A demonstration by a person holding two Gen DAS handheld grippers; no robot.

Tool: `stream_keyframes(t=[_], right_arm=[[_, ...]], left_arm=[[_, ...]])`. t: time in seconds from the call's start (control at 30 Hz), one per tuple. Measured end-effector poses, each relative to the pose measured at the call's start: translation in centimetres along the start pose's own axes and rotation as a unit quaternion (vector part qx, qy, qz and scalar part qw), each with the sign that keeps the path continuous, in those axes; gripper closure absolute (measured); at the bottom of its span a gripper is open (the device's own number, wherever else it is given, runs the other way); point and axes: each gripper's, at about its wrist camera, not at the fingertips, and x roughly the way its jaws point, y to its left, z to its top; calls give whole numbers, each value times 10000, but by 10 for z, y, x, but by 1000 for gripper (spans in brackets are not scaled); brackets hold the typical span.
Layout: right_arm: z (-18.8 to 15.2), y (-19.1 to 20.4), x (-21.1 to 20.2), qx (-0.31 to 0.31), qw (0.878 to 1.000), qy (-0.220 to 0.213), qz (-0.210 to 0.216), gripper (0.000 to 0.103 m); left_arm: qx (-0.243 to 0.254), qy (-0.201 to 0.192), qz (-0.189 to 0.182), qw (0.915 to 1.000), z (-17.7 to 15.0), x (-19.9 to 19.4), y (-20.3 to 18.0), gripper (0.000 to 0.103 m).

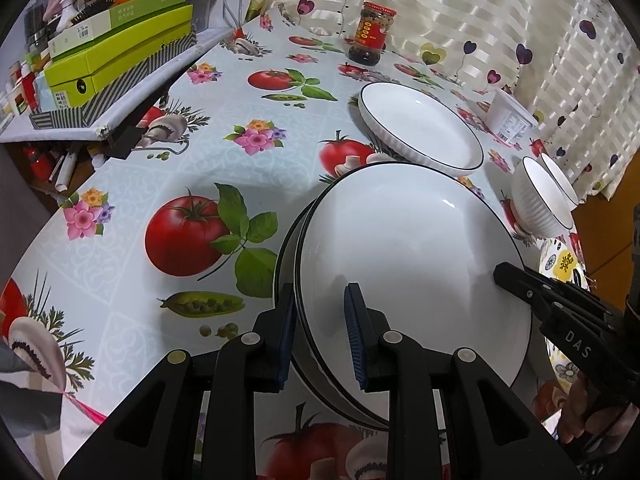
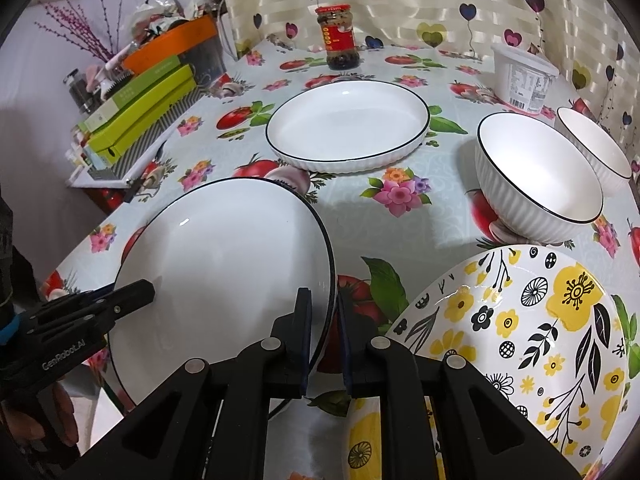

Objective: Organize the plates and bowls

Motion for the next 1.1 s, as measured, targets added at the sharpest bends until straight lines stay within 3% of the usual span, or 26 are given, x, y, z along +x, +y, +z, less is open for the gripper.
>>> stream_keyframes(t=[0.5, 0.73, 1.1], right_arm=[[1, 2, 3, 47, 10000, -53, -7, 89], [0, 2, 3, -7, 9999, -98, -74, 89], [-1, 5, 5, -63, 9997, -181, -174, 89]], left_arm=[[128, -26, 8, 9999, -3, -4, -1, 78], [-56, 46, -352, 9994, -3, -7, 10, 78], [-54, 27, -530, 9986, -3, -12, 15, 78]])
